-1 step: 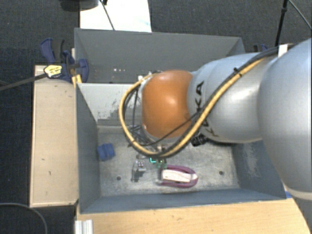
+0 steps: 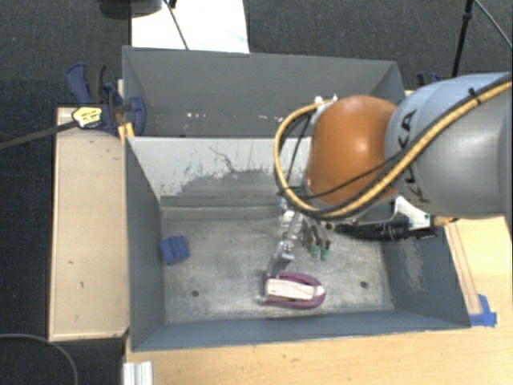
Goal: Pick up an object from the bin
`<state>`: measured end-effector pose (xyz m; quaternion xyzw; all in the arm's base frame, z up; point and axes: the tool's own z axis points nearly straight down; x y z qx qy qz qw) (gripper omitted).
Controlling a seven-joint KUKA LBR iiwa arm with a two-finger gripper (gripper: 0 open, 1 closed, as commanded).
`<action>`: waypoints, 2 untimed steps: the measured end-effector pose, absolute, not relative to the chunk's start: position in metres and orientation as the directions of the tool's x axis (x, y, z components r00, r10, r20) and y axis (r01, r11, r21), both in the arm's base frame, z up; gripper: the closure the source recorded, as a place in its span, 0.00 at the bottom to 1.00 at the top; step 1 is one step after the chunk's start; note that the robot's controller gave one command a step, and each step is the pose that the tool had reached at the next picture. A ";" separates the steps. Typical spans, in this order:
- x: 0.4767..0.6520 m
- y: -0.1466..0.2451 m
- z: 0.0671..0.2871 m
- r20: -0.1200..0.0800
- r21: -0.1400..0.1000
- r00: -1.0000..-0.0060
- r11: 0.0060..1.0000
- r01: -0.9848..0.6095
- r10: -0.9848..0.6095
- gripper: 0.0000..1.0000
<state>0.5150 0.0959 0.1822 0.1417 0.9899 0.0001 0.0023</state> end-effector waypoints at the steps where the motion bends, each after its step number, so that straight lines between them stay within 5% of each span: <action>1: 0.493 0.040 0.108 0.006 -0.006 -0.941 0.941 0.339 0.339 0.00; 2: 0.486 0.051 0.075 0.002 0.001 -0.983 0.983 0.181 0.181 0.00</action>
Offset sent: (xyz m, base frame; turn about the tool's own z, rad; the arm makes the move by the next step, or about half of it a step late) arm -0.0198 -0.0517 -0.0705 0.0543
